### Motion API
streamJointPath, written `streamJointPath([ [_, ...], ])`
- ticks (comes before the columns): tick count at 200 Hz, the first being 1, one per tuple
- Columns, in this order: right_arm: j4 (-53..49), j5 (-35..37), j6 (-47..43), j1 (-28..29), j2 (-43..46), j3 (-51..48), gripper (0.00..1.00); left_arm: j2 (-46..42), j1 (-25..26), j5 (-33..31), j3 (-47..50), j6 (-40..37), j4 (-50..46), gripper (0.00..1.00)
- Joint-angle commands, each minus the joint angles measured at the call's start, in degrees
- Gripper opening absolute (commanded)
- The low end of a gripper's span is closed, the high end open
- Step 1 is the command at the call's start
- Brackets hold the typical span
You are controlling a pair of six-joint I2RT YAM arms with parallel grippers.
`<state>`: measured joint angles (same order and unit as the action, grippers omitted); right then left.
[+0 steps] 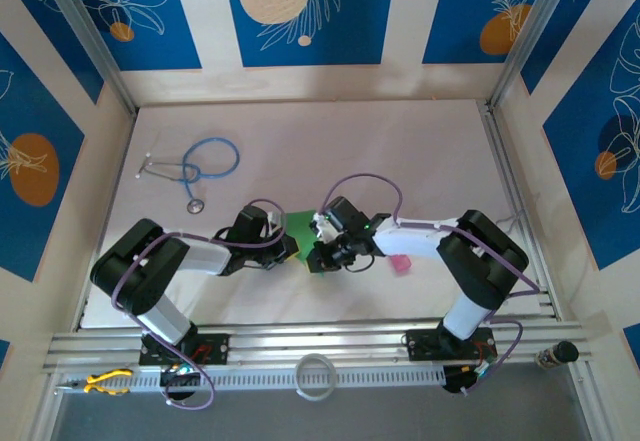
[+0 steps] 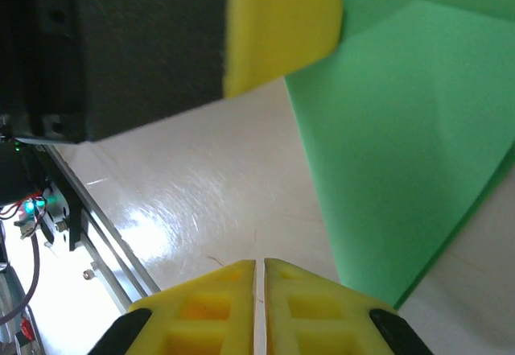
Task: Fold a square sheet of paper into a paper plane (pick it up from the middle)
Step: Third fold the triangle at the center of the table.
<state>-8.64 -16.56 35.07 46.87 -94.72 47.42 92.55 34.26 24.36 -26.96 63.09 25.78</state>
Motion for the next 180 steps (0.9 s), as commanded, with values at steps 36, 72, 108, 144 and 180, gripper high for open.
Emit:
streamJointPath([
  [36, -1.17, -0.10, 0.69, -0.19, -3.07, 4.08, 0.13, 0.81, 0.62, -2.83, 0.50, -1.73, -5.20, 0.00],
  [72, 0.33, -0.47, 2.18, -1.09, -4.12, 3.91, 0.12, 0.87, 0.55, -2.56, 0.27, -1.88, -5.39, 0.00],
  [108, 0.35, -1.44, 2.21, -1.26, -6.19, 4.69, 0.11, 1.09, 0.63, -2.47, 0.20, -1.92, -5.31, 0.00],
  [144, 0.19, -1.64, 1.95, -1.26, -7.08, 4.62, 0.11, 1.05, 0.63, -2.39, 0.28, -1.89, -5.22, 0.00],
  [180, -1.13, -0.17, 1.32, -1.34, -8.03, 2.25, 0.08, 0.49, 0.63, -2.26, -0.05, -2.08, -5.37, 0.00],
])
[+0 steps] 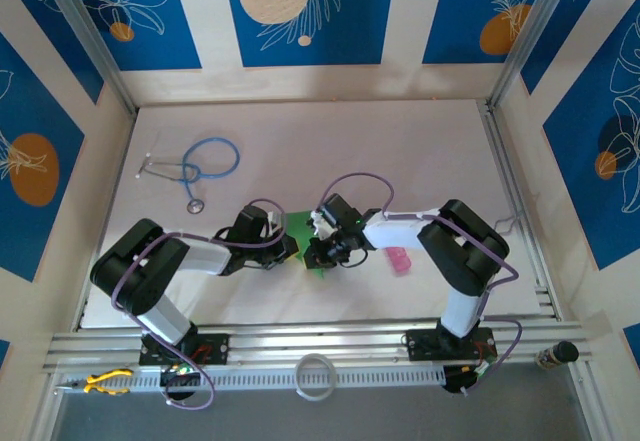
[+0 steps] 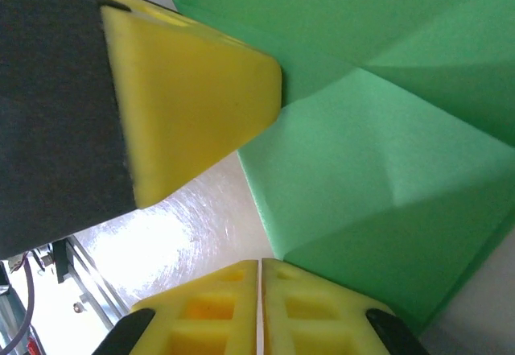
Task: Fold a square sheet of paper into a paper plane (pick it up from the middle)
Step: Third fold the triangle at the center of the table.
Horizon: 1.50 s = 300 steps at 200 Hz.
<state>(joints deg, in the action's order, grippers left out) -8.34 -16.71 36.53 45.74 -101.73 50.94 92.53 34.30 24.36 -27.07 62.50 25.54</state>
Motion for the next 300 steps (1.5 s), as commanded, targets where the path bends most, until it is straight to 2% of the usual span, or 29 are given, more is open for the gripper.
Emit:
streamJointPath([
  [1, -1.43, 0.08, -0.15, -0.21, -1.01, -1.45, 0.08, 0.44, 0.58, -2.24, 0.03, -1.50, -5.14, 0.00],
  [42, -0.76, 0.07, -0.70, -1.36, 0.05, -5.61, 0.06, -2.76, 0.59, -1.42, -2.49, -3.68, -7.94, 0.01],
  [66, -0.85, -1.53, -2.23, -2.87, 0.39, -5.67, 0.05, -5.56, 0.54, -0.81, -4.28, -5.46, -10.75, 0.07],
  [103, -0.87, -3.91, -3.91, -4.76, -0.30, -4.96, 0.06, -8.67, 1.12, -0.97, -4.31, -6.68, -13.77, 0.06],
  [159, -0.68, -4.21, -3.86, -4.87, -1.32, -4.36, 0.06, -2.88, 4.66, -0.23, -7.09, -7.04, -12.21, 0.05],
  [206, -0.73, -3.94, -3.98, -4.95, -1.38, -4.53, 0.05, 2.02, 4.86, -2.43, -7.82, -6.69, -9.98, 0.02],
  [248, -1.75, -3.33, -4.66, -4.88, -1.54, -4.66, 0.04, 3.59, 3.09, -5.32, -7.30, -8.91, -12.16, 0.02],
  [300, -3.00, -2.19, -5.92, -4.91, -1.39, -4.87, 0.04, 4.56, -1.19, -4.15, -7.48, -11.93, -13.07, 0.02],
])
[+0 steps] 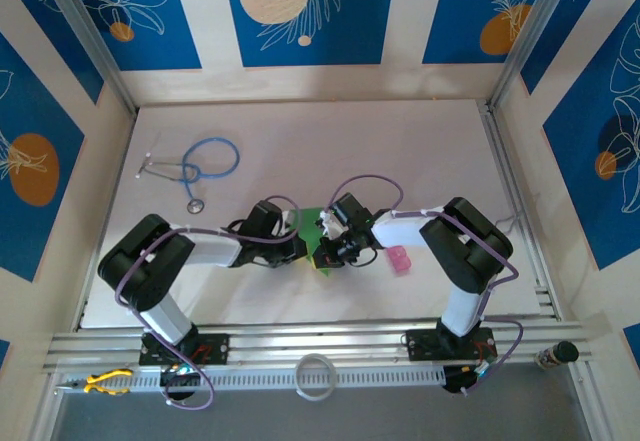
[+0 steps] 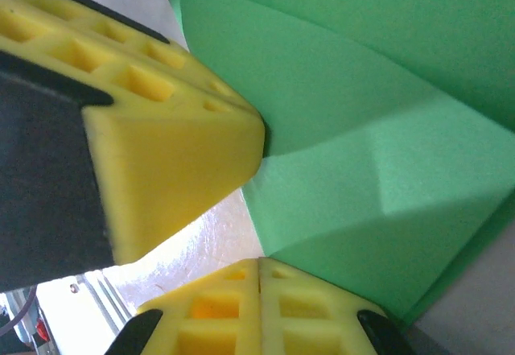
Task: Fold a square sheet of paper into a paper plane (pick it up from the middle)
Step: Third fold the triangle at the center of the table.
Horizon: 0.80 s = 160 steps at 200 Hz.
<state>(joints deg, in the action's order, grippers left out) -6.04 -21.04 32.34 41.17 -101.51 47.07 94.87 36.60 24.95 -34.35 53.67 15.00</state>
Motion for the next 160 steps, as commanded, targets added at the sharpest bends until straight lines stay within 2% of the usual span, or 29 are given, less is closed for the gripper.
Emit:
streamJointPath([
  [1, -5.29, 2.14, -1.74, -0.36, -1.59, -1.01, 0.04, 2.23, -3.61, -4.65, -0.24, -3.11, -2.58, 0.02],
  [79, -5.84, 2.84, -2.36, -0.74, -1.43, -1.01, 0.03, 2.04, -7.52, -1.60, -1.61, -5.89, -3.95, 0.03],
  [111, -6.09, 2.96, -2.54, -0.87, -0.99, -1.27, 0.03, 1.48, -9.29, -3.50, -2.51, -8.93, -9.42, 0.03],
  [160, -6.15, 2.87, -2.88, -1.18, -0.98, -1.28, 0.03, 1.65, -12.43, -3.24, -4.05, -10.98, -11.75, 0.03],
])
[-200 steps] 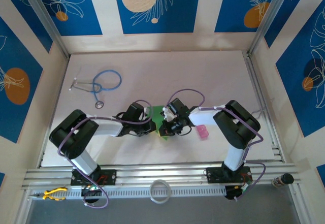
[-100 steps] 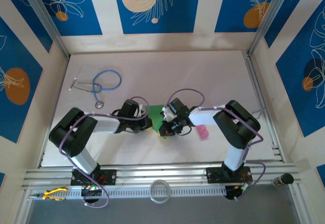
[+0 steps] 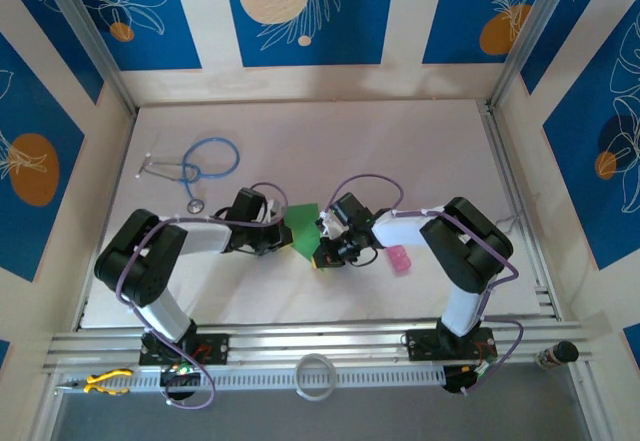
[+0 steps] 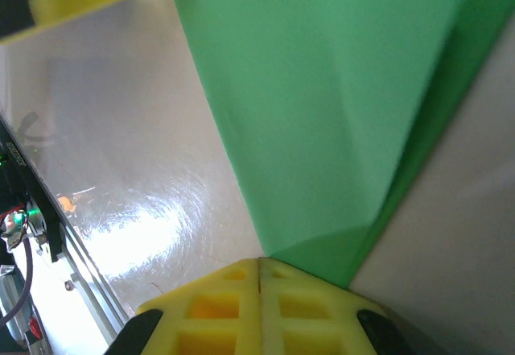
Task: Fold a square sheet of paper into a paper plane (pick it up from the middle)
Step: Third fold the triangle at the center of the table.
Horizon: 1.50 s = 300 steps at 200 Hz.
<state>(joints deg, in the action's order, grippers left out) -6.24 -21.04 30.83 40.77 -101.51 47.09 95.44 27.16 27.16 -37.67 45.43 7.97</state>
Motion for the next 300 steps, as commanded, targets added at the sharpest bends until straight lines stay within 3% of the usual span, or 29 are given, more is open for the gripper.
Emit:
streamJointPath([
  [1, -5.92, 2.85, -1.34, -0.78, -1.02, -1.30, 0.03, 1.12, -3.03, -5.40, -0.73, -2.73, -4.76, 0.03],
  [52, -6.61, 2.72, -2.11, -1.22, -1.06, -0.95, 0.03, 1.83, -4.04, -3.64, -0.67, -1.71, -3.47, 0.03],
  [114, -6.85, -3.13, -1.49, -1.49, 3.92, 5.15, 0.06, 1.79, -4.04, -1.77, 1.10, -0.61, -1.42, 0.02],
  [171, -8.63, -0.49, -0.86, -0.44, -4.03, 13.19, 0.09, 1.36, -4.04, -1.65, 0.82, -0.52, -1.38, 0.02],
  [241, -11.78, 5.17, -2.03, -0.34, -7.37, 9.91, 0.03, 1.29, -4.30, -2.95, -0.86, -3.36, -4.50, 0.02],
  [300, -13.73, 6.55, -4.54, -0.67, -8.21, 7.85, 0.01, 1.13, -7.60, -3.52, -1.62, -5.91, -6.01, 0.02],
])
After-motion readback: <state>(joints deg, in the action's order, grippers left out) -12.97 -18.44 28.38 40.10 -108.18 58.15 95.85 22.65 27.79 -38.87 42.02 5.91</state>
